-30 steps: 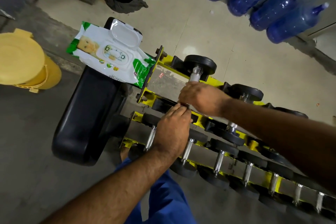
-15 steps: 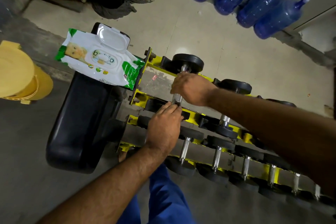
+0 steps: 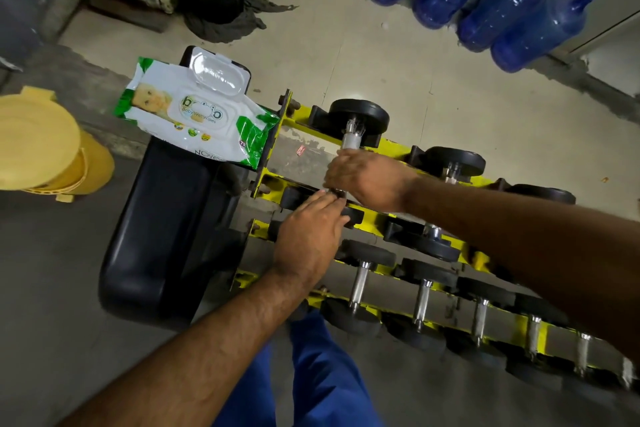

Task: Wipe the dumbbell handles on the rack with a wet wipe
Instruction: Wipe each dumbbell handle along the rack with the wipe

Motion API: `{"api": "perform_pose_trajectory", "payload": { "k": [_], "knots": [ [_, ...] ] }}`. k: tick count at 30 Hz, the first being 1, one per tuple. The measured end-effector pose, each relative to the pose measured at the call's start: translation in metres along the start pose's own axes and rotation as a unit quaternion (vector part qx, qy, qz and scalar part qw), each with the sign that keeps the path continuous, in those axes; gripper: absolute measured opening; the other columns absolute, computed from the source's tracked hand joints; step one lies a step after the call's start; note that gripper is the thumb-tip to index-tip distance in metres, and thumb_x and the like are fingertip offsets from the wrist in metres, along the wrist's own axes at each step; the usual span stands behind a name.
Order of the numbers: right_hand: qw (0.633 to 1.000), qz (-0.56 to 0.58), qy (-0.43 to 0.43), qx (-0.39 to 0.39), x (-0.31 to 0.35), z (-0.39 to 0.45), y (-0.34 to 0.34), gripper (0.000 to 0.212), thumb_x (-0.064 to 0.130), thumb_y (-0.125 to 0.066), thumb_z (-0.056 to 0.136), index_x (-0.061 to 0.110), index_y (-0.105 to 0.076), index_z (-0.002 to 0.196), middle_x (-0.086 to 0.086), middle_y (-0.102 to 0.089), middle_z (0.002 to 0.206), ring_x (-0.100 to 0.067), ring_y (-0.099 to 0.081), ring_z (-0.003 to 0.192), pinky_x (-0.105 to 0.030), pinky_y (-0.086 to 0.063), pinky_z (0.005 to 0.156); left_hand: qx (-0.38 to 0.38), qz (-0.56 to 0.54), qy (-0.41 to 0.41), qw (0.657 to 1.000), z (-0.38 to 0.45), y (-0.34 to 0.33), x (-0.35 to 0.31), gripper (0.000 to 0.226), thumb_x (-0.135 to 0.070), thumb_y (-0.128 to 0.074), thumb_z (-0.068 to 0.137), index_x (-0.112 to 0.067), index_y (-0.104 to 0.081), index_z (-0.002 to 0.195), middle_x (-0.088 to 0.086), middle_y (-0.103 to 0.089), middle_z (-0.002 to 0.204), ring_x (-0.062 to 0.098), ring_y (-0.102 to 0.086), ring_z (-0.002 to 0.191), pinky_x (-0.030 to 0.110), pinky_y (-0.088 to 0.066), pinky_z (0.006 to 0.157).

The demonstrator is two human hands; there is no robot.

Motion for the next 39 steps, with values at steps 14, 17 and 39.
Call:
{"api": "perform_pose_trajectory", "payload": {
  "k": [14,17,39],
  "knots": [
    [0.991,0.061,-0.09,-0.081,-0.011,-0.019,0.02,0.042,-0.004,-0.05,0.089,0.015,-0.069,0.121,-0.006,-0.068,0.125,-0.026,-0.061,0.12,-0.042,-0.051,0.1,-0.008,0.003,0.035,0.999,-0.003,0.011,-0.004,0.033,-0.021,-0.064,0.094,-0.008,-0.067,0.125,0.007,-0.065,0.129,0.02,-0.056,0.126,0.034,-0.046,0.104],
    [0.967,0.134,-0.174,-0.131,-0.015,-0.04,0.025,0.046,-0.004,-0.043,0.087,0.017,-0.069,0.12,-0.003,-0.068,0.126,-0.025,-0.062,0.117,-0.043,-0.054,0.093,-0.019,0.03,0.075,0.997,-0.007,0.018,0.0,0.036,-0.02,-0.06,0.096,-0.007,-0.063,0.129,0.009,-0.062,0.134,0.021,-0.055,0.128,0.035,-0.044,0.107],
    [0.542,0.658,-0.482,-0.202,-0.023,-0.21,-0.004,0.031,0.001,-0.045,0.093,0.012,-0.074,0.097,-0.015,-0.067,0.101,-0.023,-0.06,0.072,-0.025,-0.048,0.05,-0.013,0.058,0.111,0.992,-0.025,-0.009,-0.127,0.038,-0.024,-0.055,0.097,-0.014,-0.059,0.134,0.006,-0.062,0.129,0.024,-0.059,0.115,0.037,-0.049,0.095]
  ]
}}
Point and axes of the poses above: each hand's wrist, its own z-axis towards the middle knuckle, its own y-axis out of the back of the hand, x = y × z, the point moved 9 cm from there along z, towards the middle knuckle
